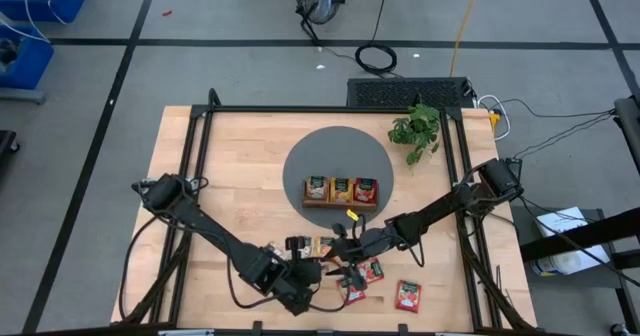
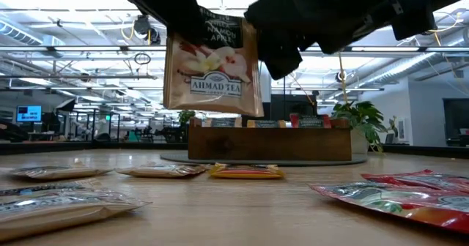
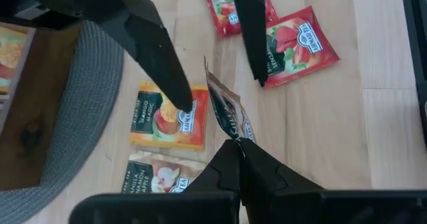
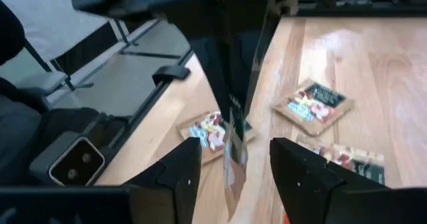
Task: Pick & Place Tea
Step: Put the brown tea bag into the left slot of the wooden organizer
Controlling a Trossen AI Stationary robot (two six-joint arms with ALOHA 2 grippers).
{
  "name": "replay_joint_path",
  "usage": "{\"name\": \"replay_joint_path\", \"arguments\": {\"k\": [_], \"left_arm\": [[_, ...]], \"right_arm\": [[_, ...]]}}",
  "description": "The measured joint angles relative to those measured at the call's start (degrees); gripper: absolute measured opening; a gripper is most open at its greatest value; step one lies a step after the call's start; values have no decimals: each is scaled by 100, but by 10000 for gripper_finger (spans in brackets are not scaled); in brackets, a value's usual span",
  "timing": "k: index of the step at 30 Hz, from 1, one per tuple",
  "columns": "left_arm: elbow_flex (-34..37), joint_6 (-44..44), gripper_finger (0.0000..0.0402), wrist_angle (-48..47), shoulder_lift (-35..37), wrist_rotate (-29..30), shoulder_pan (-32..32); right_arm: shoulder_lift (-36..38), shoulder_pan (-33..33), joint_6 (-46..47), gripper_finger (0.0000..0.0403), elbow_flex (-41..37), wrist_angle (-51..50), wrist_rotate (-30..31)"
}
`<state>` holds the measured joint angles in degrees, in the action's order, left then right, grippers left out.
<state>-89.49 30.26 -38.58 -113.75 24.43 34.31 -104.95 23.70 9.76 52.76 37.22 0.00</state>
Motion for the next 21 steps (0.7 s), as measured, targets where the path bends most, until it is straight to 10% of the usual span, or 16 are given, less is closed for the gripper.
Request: {"name": "replay_joint_path", "arguments": {"k": [21], "left_arm": [[0, -162, 11, 238, 2, -103, -96]], "right_arm": [[0, -13, -338, 3, -1, -79, -5]]}}
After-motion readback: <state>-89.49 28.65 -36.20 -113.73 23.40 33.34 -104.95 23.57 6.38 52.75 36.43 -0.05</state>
